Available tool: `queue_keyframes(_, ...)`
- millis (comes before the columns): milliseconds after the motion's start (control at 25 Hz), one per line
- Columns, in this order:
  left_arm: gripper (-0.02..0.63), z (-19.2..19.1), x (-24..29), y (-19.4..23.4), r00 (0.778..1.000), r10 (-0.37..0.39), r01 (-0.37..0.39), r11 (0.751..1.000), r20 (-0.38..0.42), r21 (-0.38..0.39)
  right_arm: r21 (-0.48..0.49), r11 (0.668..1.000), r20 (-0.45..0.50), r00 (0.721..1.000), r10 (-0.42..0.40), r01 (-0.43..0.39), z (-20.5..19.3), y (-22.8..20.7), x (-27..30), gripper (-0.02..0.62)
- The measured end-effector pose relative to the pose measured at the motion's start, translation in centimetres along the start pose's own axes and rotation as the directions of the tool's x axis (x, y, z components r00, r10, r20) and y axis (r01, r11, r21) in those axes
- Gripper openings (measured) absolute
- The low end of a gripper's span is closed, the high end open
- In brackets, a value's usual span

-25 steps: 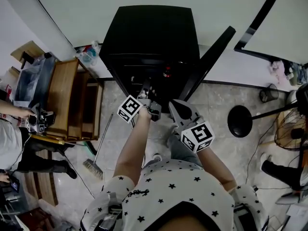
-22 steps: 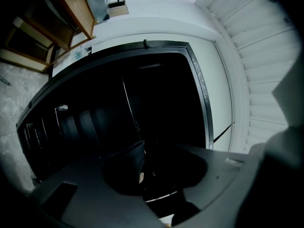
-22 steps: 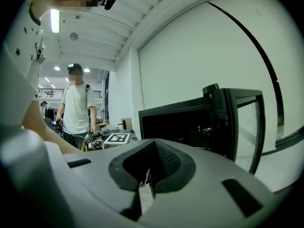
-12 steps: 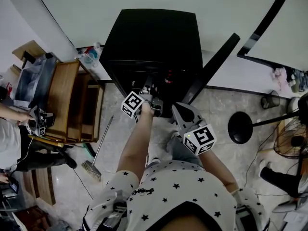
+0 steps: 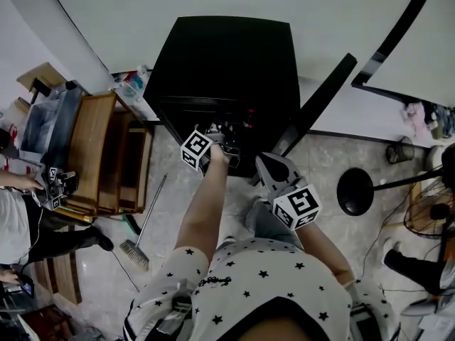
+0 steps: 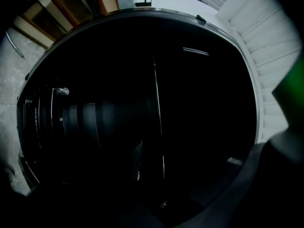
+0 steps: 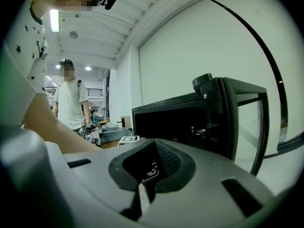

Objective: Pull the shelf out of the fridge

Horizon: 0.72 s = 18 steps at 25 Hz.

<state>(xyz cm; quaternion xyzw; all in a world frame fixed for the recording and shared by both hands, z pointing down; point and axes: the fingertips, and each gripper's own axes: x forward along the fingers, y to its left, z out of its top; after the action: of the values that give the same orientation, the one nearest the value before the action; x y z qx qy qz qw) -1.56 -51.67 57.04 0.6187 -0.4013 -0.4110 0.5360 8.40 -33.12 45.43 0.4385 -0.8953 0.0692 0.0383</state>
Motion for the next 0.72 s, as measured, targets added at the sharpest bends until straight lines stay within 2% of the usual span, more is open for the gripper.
queue_keyframes(120,0.142,0.0,0.3,-0.1,1.0,0.003,-0.003,1.0,0.001,-0.019,-0.002,1.0,-0.001,1.0,0.002,-0.002,-0.1,0.0,0.0,-0.006)
queue_keyframes(240,0.037,-0.1,0.5,-0.8,1.0,-0.011,0.012,0.998,0.012,-0.057,0.001,1.0,-0.002,1.0,0.0,0.0,0.0,0.0,-0.1,-0.006)
queue_keyframes(720,0.031,-0.2,0.0,-1.0,1.0,0.015,-0.014,0.996,0.013,-0.087,-0.005,1.0,-0.002,1.0,0.006,-0.006,0.1,0.7,-0.3,-0.006)
